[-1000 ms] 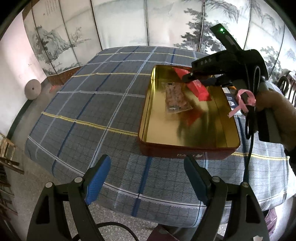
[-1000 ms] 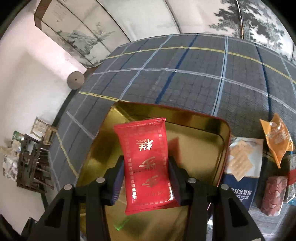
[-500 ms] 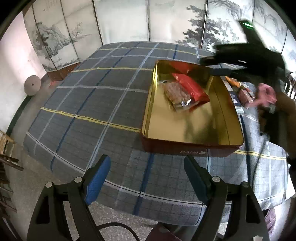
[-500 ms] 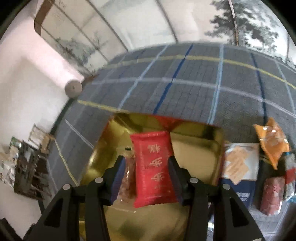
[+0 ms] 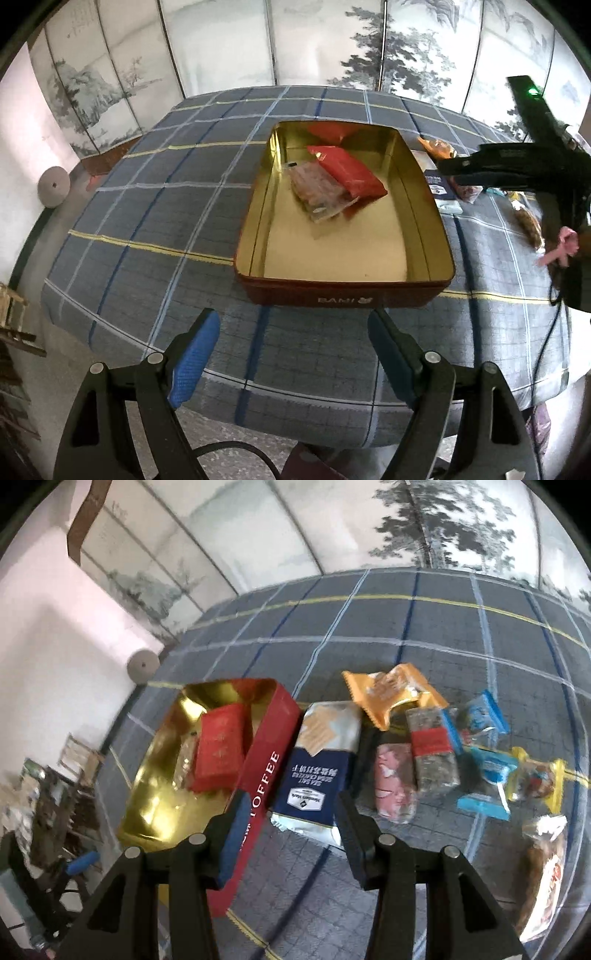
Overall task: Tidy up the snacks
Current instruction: 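Grasp the blue Sea Salt soda cracker pack with the right gripper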
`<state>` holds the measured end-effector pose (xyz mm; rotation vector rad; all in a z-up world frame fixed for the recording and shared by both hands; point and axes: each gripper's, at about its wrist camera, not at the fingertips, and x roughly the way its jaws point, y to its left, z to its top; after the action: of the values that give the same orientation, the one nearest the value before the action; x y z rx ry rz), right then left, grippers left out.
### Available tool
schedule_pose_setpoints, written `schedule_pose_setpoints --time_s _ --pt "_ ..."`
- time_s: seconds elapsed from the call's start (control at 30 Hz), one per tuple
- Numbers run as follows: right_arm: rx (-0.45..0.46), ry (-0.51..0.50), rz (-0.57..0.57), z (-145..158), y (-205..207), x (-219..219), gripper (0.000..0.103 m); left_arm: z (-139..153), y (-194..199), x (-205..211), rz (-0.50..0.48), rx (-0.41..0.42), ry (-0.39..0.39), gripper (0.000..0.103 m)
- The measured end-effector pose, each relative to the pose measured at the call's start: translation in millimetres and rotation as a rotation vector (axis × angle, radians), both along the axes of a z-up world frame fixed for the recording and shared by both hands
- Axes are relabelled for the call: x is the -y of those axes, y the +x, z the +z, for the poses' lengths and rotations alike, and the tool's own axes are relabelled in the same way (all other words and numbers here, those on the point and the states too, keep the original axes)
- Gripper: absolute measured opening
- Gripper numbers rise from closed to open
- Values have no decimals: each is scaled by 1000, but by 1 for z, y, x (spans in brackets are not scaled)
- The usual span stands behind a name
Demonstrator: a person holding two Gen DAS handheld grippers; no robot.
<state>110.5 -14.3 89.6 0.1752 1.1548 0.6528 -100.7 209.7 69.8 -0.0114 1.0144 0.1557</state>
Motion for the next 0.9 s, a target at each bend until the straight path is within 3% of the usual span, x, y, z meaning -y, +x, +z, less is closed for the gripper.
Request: schedule_pose_setpoints --time_s 0.07,0.17,0.3,0.77,0.9 --pt "-1 -9 17 -5 0 -10 48 0 0 -3 6 2 -3 81" --pt "34 -103 -6 -10 1 -20 48 -2 2 -8 18 -5 -16 82" --pt "10 -137 -24 -23 12 -20 48 -7 4 -12 25 -17 -27 82" --pt "-32 -161 -35 -36 33 -34 51 -17 8 -17 30 -47 -49 82" --pt "-63 -151 -53 -38 37 -35 57 -20 8 -15 26 -56 -47 82"
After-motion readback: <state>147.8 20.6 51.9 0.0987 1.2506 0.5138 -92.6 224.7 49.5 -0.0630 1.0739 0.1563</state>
